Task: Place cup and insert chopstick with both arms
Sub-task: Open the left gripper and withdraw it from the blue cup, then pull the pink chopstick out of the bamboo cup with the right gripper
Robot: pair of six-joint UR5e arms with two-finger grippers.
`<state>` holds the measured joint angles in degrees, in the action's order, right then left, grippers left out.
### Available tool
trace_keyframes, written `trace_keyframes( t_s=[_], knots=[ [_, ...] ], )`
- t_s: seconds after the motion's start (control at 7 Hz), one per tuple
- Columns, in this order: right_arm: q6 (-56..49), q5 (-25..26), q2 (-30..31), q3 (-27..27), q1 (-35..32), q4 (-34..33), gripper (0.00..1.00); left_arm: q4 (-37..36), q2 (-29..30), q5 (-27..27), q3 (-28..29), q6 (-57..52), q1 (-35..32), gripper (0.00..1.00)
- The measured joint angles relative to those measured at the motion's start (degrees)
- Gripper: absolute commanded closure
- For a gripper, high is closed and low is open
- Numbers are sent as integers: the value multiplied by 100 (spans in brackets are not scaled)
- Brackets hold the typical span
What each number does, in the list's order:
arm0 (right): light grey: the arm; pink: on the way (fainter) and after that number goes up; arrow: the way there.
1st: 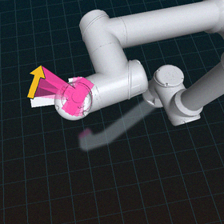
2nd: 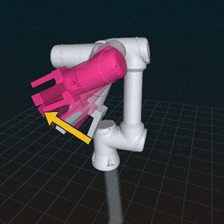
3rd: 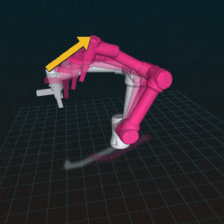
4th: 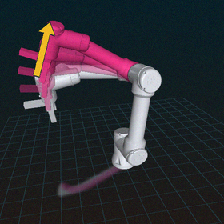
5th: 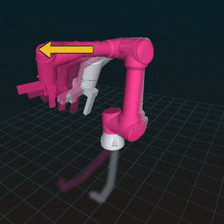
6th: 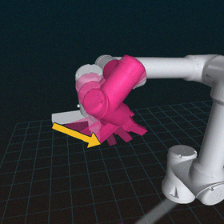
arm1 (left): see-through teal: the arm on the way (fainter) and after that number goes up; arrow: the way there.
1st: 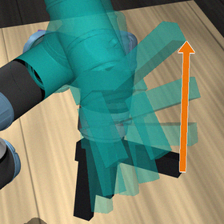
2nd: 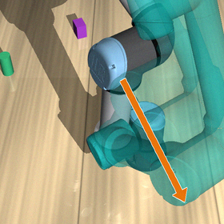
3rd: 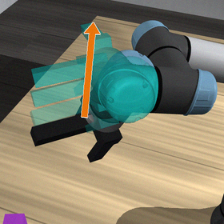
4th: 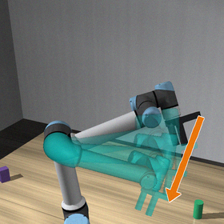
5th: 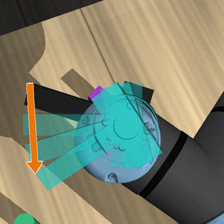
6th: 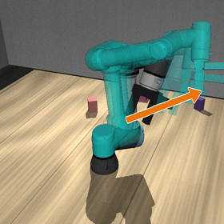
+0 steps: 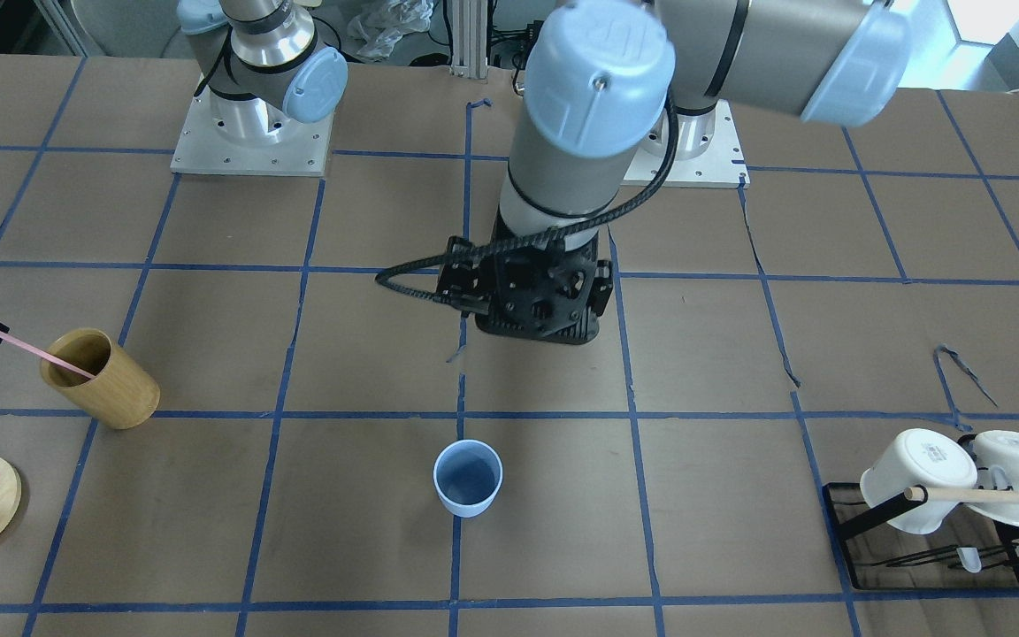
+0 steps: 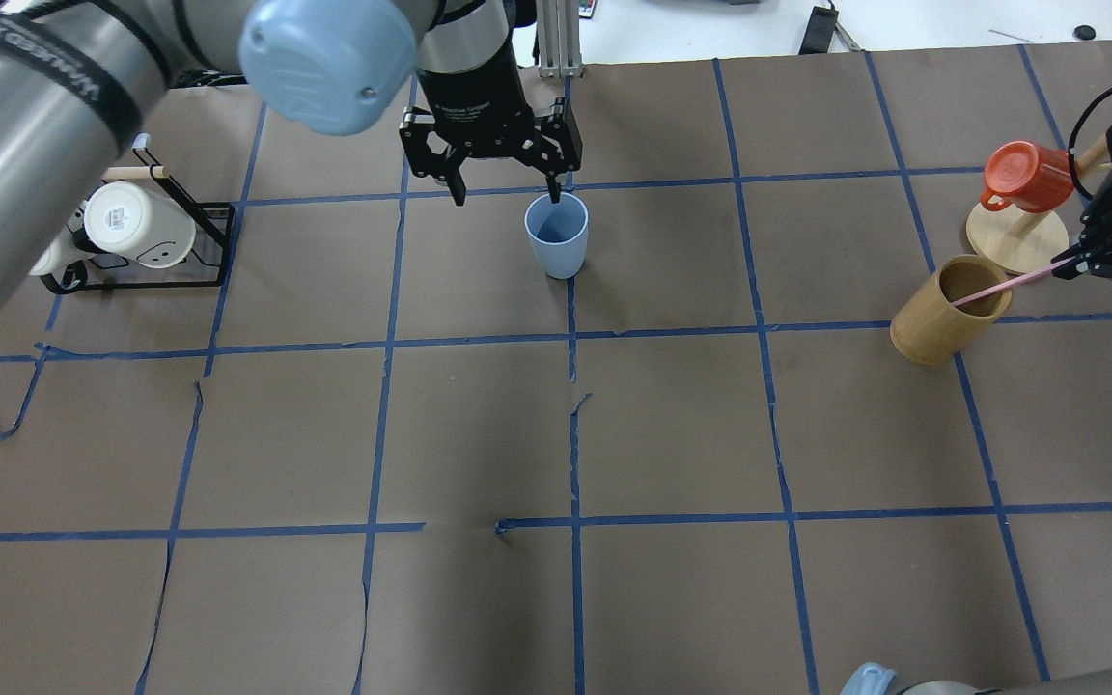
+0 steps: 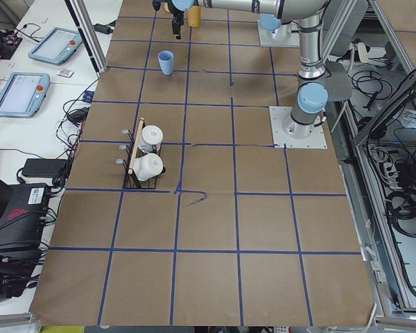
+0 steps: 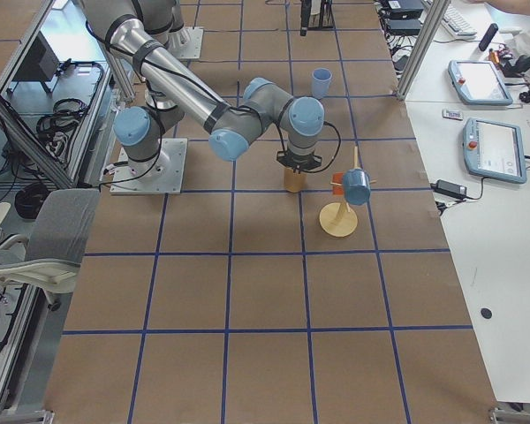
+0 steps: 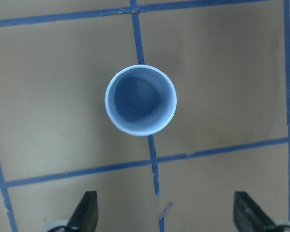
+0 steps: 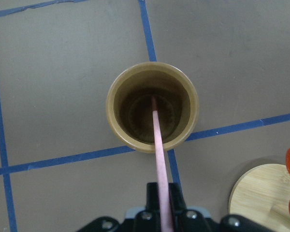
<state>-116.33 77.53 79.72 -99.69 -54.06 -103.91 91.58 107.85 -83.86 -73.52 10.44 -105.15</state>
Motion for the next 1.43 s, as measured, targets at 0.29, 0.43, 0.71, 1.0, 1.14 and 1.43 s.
trace_keyframes(
  t_s=[0.29,0.43,0.71,1.0,1.14,1.43],
  knots=[
    [27,32,7,25,0,11,93,591,-773,-17,-629,-6,115,0],
    [82,43,25,43,-7,21,93,646,-1203,-49,-1123,-72,241,0],
    [539,130,119,252,-81,151,93,688,-1873,-260,-1728,-577,709,0],
    [1114,478,215,763,-269,682,93,483,-2076,-321,-1894,-762,996,0],
    [1520,697,256,1146,-434,1139,93,306,-2054,-325,-1894,-780,1037,0],
    [2834,1303,279,1960,-1131,2050,93,168,-1998,-318,-1843,-770,1054,0]
  ],
)
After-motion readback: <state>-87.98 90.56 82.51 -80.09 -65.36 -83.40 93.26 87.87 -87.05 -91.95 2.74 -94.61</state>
